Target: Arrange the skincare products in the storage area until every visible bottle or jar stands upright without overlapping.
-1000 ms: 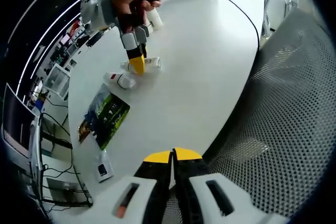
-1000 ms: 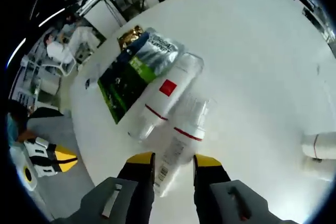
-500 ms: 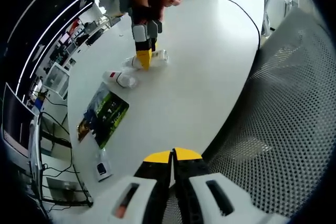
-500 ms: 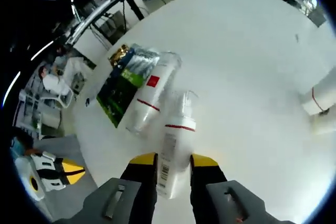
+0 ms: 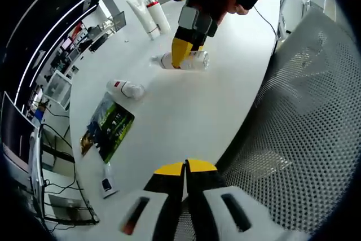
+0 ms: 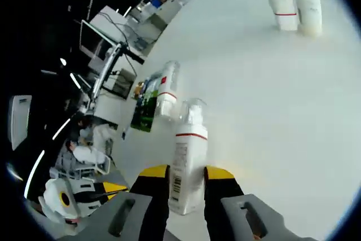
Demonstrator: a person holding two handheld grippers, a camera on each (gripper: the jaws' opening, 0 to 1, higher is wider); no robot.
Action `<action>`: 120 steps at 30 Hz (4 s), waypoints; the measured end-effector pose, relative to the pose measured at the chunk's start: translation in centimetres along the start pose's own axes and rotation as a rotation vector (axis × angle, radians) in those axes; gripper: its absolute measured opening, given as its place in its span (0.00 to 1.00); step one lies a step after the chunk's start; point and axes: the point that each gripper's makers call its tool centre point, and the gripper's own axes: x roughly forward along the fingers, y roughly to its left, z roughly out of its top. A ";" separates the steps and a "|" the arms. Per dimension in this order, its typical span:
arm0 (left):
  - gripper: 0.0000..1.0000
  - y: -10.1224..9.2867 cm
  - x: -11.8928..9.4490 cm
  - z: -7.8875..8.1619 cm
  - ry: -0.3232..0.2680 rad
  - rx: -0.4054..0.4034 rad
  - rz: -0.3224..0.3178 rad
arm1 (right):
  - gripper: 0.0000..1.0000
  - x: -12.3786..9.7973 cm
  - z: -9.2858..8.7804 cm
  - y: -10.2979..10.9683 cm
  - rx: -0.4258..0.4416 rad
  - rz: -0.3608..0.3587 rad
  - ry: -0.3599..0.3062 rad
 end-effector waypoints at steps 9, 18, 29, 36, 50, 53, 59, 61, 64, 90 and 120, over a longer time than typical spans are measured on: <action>0.00 -0.4 -0.1 0.5 -0.026 0.000 -0.024 | 0.18 -2.2 -2.6 5.0 -0.079 0.150 -0.096; 0.02 -0.4 -0.6 1.6 -0.090 -0.026 -0.035 | 0.18 -3.2 -3.4 6.8 -0.065 0.202 -0.163; 0.06 -0.7 -2.0 3.8 -0.202 -0.030 -0.085 | 0.18 -5.6 -2.7 8.9 -0.023 0.305 -0.303; 0.16 -0.4 -5.6 8.8 -0.424 -0.405 -0.195 | 0.18 -7.7 -1.0 9.3 -0.001 0.352 -0.391; 0.32 -4.0 -8.4 13.1 -0.594 -0.699 -0.616 | 0.18 -9.3 -0.9 12.1 -0.006 0.499 -0.436; 0.30 -4.0 -9.0 13.4 -0.614 -0.758 -0.685 | 0.18 -9.1 -1.5 12.8 -0.023 0.525 -0.406; 0.22 -3.4 -9.9 13.5 -0.646 -0.842 -0.788 | 0.18 -9.4 -2.3 14.6 -0.045 0.603 -0.362; 0.21 -3.5 -10.2 13.5 -0.648 -0.844 -0.815 | 0.18 -9.6 -2.3 15.1 -0.048 0.627 -0.361; 0.20 -3.8 -10.7 13.7 -0.655 -0.858 -0.865 | 0.18 -9.7 -2.5 15.5 -0.046 0.649 -0.352; 0.17 -2.8 -7.7 12.0 -0.568 -0.762 -0.648 | 0.17 -7.1 -2.3 14.2 -0.174 0.433 -0.278; 0.19 -5.3 -11.6 13.9 -0.692 -0.727 -0.968 | 0.16 -10.1 -2.8 17.5 -0.167 0.625 -0.253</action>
